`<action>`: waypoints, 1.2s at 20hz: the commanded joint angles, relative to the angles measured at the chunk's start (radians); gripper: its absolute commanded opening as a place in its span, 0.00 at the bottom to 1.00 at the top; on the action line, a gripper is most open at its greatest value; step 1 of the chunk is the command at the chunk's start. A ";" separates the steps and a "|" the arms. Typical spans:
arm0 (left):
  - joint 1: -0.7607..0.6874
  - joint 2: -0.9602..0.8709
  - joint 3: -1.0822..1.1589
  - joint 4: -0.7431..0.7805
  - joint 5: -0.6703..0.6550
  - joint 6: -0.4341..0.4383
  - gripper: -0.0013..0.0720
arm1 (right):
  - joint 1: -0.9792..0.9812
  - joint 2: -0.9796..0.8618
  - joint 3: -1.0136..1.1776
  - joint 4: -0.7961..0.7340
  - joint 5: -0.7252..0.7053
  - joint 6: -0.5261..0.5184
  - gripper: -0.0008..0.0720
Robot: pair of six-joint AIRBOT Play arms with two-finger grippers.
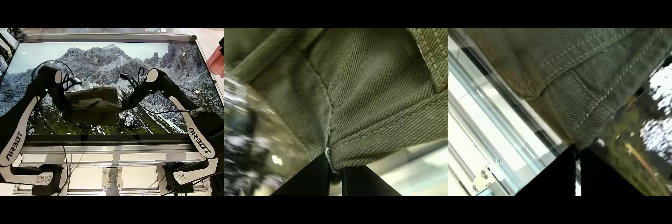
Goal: Fold the clothes and pants, and hang the long-sleeved shirts on hangers.
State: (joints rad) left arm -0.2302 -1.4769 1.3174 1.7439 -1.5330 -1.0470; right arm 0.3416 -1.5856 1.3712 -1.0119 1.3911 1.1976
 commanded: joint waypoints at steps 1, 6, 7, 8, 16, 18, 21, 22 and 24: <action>-0.001 0.001 -0.084 0.006 -0.050 0.008 0.09 | 0.002 -0.001 -0.068 -0.012 -0.015 0.017 0.03; -0.014 0.002 -0.098 -0.054 -0.127 0.008 0.10 | 0.003 -0.006 -0.172 -0.011 -0.101 0.021 0.03; -0.024 0.008 -0.098 -0.055 -0.145 0.008 0.10 | 0.005 -0.010 -0.185 -0.011 -0.108 0.021 0.03; -0.037 0.023 -0.098 -0.054 -0.154 0.008 0.10 | 0.010 -0.018 -0.193 -0.011 -0.109 0.021 0.03; -0.059 0.132 -0.098 -0.062 -0.296 0.001 0.40 | 0.076 -0.044 -0.184 -0.012 -0.072 0.020 0.35; -0.059 0.133 -0.098 -0.079 -0.321 -0.006 0.40 | 0.061 -0.044 -0.146 -0.016 0.016 0.019 0.39; -0.059 0.163 -0.098 -0.146 -0.320 -0.014 0.46 | 0.018 -0.043 -0.041 -0.011 0.093 0.012 0.64; -0.059 0.180 -0.098 -0.148 -0.320 -0.014 0.46 | -0.001 -0.043 0.002 -0.002 0.088 0.005 0.72; -0.041 0.215 -0.098 -0.129 -0.311 -0.016 0.46 | -0.034 -0.045 0.058 0.077 0.028 -0.074 0.73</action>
State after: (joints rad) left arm -0.2836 -1.2999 1.2190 1.6299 -1.8423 -1.0592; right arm 0.3458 -1.6295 1.3499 -1.0058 1.4361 1.1889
